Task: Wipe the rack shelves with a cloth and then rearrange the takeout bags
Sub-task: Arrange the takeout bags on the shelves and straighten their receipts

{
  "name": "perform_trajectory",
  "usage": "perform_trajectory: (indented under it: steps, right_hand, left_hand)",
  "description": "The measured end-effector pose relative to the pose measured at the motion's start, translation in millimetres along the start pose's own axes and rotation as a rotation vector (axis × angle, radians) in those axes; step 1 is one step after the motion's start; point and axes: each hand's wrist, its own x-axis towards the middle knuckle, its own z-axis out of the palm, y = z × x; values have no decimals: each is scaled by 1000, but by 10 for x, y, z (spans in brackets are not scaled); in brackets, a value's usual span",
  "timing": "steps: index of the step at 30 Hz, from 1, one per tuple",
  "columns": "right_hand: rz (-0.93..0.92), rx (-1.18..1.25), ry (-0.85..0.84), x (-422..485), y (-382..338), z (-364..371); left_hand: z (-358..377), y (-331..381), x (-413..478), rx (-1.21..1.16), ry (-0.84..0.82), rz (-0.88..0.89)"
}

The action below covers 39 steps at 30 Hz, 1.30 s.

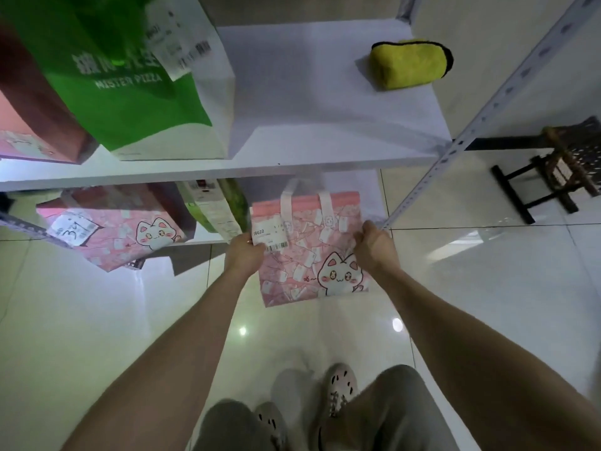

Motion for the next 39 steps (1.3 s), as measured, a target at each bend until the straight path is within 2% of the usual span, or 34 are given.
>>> perform_trajectory:
  steps: [6,10,19,23,25,27,28,30,32,34,36,37,39]
  right_hand:
    - [-108,73,157,980,-18,147]
    - [-158,168,239,1368,39,323]
    - [-225,197,385,1744,393,1037]
    - [-204,265,436,1711,413,1070]
    - [-181,268,590,1584,399,1111]
    - [-281,234,808,1379,314,1212]
    - [-355,239,840,1267,214,1288]
    - [-529,245,720,1071,-101,1494]
    - [-651,190,457,951,-500,1774]
    - [-673,185,221,896,-934,2035]
    - [-627,277,47,859,-1321,2186]
    - [-605,309,-9,852,-1469,2234]
    - [-561,295,-37,853,-1651,2303]
  left_hand:
    - [383,156,872,-107,140,200]
    - [559,144,1346,-212,176,301]
    - [910,-116,1978,-138,396,607]
    - [854,-159,1909,-220,353,629]
    - [767,-305,1747,-243,372,675]
    - [655,-555,1563,-241,463,735]
    - [582,-693,1475,-250,540,750]
    - [384,-925,1377,-267,762,713]
    - [133,-1068,1429,-294,913,600]
    - [-130,-1126,1544,-328,816,494]
    - [-363,-1135,1629,-330,590,447]
    - [-455,-1144,1643,-301,509,456]
    - [-584,-1202,1641,-232,496,503]
